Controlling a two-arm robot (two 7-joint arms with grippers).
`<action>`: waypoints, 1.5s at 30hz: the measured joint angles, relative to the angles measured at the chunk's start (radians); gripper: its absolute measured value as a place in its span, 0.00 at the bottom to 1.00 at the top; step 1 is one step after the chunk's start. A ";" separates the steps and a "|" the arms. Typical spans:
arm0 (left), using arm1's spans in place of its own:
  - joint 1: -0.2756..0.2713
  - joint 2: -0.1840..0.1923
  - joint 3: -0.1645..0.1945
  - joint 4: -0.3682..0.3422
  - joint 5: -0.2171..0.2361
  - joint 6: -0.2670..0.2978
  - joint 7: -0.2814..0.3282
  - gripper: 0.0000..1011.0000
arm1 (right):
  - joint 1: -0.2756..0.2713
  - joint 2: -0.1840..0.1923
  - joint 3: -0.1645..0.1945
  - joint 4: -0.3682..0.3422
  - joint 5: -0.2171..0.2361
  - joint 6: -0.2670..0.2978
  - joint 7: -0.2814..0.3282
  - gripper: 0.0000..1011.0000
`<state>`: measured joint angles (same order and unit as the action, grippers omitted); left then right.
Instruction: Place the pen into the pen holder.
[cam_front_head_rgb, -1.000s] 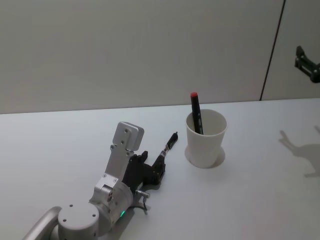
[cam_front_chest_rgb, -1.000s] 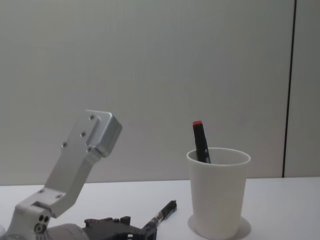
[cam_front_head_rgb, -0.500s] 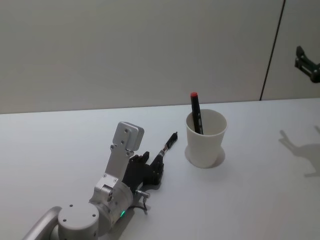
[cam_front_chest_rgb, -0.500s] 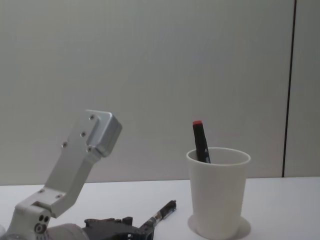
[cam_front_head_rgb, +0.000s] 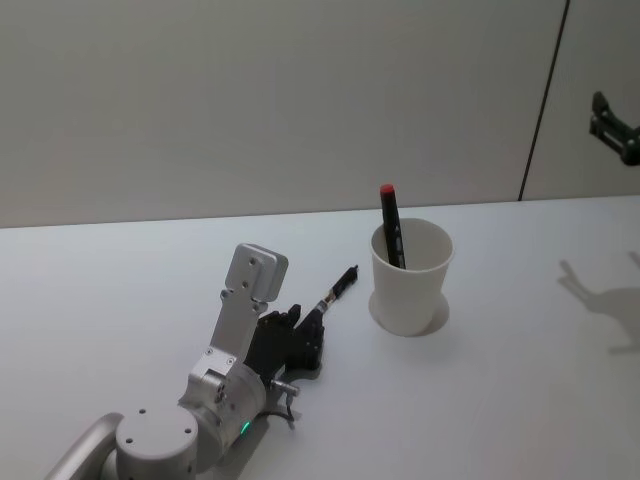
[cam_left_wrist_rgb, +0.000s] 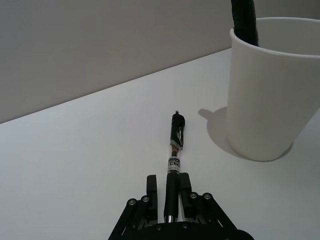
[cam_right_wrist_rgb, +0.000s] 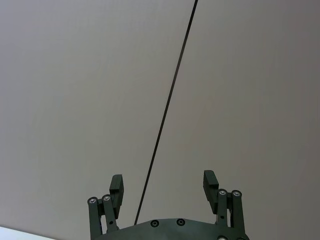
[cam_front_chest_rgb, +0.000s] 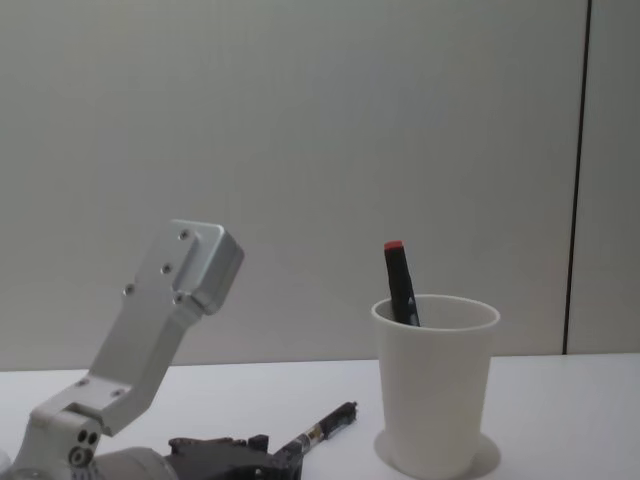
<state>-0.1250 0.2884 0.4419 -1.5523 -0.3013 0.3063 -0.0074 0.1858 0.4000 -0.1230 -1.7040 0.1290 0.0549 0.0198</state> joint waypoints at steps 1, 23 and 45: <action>0.000 0.000 0.000 0.000 0.000 0.000 0.000 0.26 | 0.000 0.000 0.000 0.000 0.000 0.000 0.000 0.99; 0.000 0.000 0.000 0.000 0.000 0.000 0.000 0.13 | 0.000 0.000 0.000 0.000 0.000 0.000 0.000 0.99; 0.007 0.003 -0.003 -0.004 -0.007 -0.018 0.001 0.13 | 0.000 0.000 0.000 0.000 0.000 0.000 0.000 0.99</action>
<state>-0.1176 0.2909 0.4394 -1.5563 -0.3078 0.2884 -0.0059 0.1857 0.4000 -0.1230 -1.7039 0.1291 0.0549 0.0198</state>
